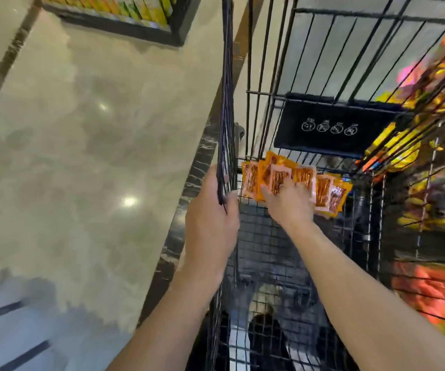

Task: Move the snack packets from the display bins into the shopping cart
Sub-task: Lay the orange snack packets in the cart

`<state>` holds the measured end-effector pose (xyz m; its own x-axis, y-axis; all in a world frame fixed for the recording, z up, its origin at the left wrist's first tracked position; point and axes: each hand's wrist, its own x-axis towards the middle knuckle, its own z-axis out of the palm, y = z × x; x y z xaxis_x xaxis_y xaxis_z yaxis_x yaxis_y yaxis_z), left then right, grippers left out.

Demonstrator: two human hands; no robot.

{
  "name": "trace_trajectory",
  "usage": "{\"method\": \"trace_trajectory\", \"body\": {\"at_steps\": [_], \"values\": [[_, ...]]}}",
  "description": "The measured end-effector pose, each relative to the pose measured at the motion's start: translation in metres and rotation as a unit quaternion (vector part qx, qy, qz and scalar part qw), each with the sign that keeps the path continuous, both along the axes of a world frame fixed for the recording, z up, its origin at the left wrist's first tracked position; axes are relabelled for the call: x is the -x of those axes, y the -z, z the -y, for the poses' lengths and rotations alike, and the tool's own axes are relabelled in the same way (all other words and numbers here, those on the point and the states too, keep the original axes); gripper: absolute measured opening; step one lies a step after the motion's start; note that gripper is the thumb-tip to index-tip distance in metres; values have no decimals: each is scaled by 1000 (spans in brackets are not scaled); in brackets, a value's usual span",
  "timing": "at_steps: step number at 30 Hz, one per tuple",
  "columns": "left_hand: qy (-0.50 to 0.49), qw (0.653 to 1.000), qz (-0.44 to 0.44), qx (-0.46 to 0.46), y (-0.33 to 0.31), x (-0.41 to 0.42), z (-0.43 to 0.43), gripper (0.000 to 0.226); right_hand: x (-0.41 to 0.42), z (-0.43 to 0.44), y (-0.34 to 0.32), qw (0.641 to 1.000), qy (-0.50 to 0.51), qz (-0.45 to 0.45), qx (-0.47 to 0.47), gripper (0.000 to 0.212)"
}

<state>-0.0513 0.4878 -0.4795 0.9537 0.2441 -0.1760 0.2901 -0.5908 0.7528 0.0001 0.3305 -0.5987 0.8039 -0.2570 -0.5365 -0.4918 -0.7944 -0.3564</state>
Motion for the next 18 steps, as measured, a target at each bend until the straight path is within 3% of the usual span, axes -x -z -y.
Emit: {"method": "trace_trajectory", "body": {"at_steps": [6,8,13,18], "values": [[-4,1000,21,2,8,2,-3,50,-43,-18,57,996,47,-72,26,108],[-3,1000,26,0,9,2,-3,49,-49,-15,64,995,75,-65,26,100],[-1,1000,21,2,8,2,-4,49,-34,9,67,995,91,35,-39,49],[-7,1000,20,1,10,3,-2,51,-25,22,60,991,60,104,-65,34]]}}
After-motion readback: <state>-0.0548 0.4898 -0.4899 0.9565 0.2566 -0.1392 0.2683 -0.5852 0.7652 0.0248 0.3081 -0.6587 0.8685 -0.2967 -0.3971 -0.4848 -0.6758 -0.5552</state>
